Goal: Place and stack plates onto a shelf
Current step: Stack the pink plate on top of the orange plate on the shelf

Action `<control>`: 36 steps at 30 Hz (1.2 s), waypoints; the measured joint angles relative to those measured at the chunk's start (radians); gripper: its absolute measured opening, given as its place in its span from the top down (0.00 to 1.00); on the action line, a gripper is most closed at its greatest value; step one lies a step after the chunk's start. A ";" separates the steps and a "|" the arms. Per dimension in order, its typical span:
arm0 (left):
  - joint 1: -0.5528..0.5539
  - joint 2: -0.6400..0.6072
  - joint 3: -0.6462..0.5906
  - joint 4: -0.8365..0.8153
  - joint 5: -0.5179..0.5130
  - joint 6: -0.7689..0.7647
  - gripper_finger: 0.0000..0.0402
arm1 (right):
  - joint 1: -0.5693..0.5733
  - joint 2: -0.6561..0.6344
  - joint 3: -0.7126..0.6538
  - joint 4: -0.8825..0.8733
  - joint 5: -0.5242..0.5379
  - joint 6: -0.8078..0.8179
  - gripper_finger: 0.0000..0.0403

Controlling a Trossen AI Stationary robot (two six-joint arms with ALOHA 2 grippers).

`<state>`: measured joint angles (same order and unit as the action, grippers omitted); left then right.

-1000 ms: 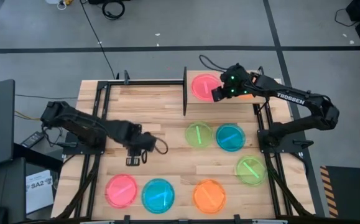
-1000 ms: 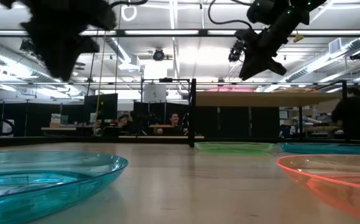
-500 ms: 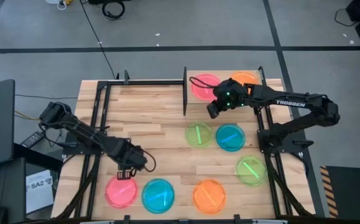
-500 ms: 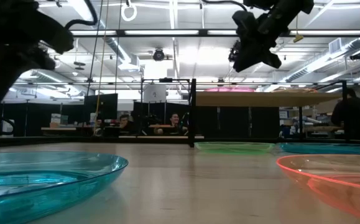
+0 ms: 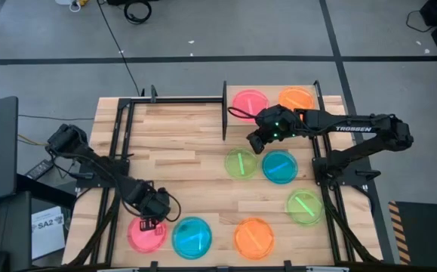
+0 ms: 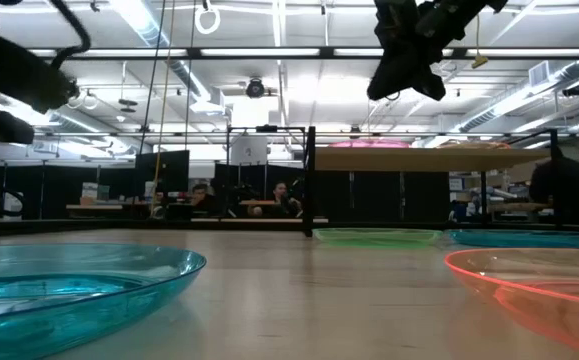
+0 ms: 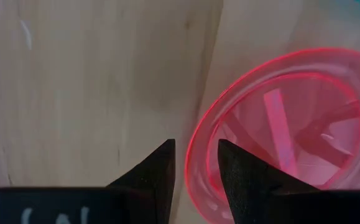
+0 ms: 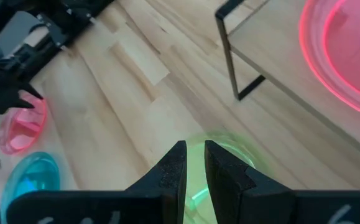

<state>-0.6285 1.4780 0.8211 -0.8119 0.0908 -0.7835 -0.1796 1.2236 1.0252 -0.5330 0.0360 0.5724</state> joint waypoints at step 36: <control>-0.038 -0.001 -0.128 0.144 0.047 -0.085 0.96 | 0.008 0.000 0.000 0.030 -0.003 0.000 0.84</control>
<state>-0.6662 1.4769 0.6933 -0.6678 0.1379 -0.8680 -0.1711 1.2236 1.0252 -0.5026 0.0334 0.5728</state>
